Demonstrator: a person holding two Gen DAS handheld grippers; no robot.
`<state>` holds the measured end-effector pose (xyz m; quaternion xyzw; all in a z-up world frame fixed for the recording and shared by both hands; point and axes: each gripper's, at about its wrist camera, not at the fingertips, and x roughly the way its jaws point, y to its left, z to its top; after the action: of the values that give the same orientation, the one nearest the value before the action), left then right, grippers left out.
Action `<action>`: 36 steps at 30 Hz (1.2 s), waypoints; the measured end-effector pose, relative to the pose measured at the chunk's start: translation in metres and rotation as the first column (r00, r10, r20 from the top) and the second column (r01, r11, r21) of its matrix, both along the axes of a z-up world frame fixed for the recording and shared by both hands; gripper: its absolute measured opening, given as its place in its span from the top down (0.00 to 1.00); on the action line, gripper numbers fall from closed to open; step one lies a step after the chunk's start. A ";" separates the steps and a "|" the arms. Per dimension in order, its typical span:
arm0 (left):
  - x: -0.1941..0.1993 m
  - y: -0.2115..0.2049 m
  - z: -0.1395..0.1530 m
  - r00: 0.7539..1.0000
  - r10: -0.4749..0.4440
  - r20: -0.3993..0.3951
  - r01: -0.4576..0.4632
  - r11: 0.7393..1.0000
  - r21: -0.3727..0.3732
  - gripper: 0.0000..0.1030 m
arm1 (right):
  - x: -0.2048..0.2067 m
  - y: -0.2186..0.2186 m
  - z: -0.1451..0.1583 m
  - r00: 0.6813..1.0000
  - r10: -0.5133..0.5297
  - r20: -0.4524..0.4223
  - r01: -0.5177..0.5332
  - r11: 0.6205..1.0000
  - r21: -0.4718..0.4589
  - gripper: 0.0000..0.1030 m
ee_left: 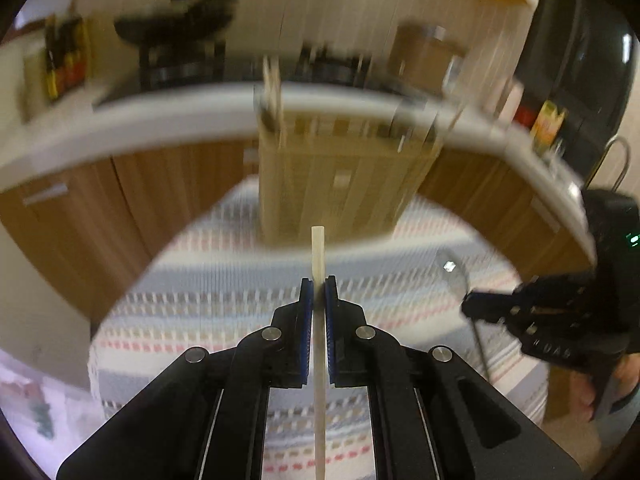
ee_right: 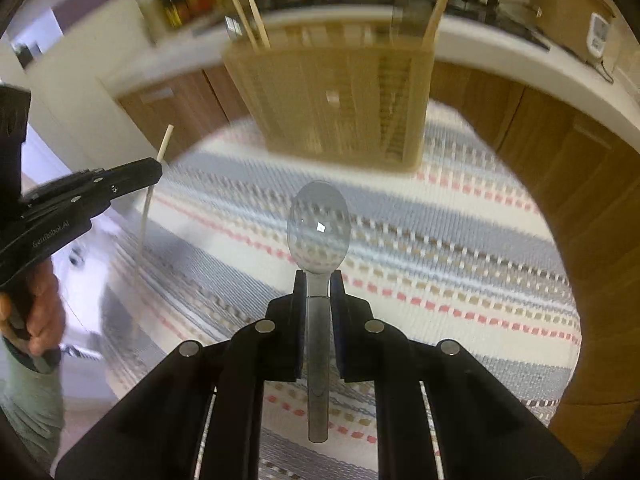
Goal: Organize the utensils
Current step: 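Lift the held chopstick and silver spoon and carry them over the caddy, then open both tools to drop the chopstick and spoon into the caddy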
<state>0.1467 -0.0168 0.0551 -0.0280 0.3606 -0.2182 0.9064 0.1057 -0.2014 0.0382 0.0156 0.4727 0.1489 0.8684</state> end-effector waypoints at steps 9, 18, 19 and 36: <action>0.000 0.012 0.068 0.974 0.078 0.213 -0.046 0.987 -0.153 0.96 | 0.007 -0.015 0.077 0.966 -0.042 0.253 0.026 0.998 0.063 0.90; 0.024 0.014 0.132 0.884 0.195 0.424 -0.073 0.955 -0.287 0.96 | 0.046 -0.009 0.125 0.853 -0.111 0.510 0.116 0.993 0.023 0.90; 0.027 0.013 0.136 0.878 0.205 0.433 -0.076 0.952 -0.297 0.96 | 0.052 -0.007 0.127 0.831 -0.124 0.542 0.147 0.989 0.001 0.90; 0.103 0.007 0.099 0.817 0.336 0.468 -0.181 0.921 -0.345 0.96 | 0.107 -0.004 0.099 0.707 -0.153 0.691 0.191 0.981 0.022 0.90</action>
<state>0.2496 -0.0101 0.1538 -0.1477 0.0604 -0.1408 0.9771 0.2127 -0.2054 0.1375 -0.0192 0.1162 0.0502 0.9918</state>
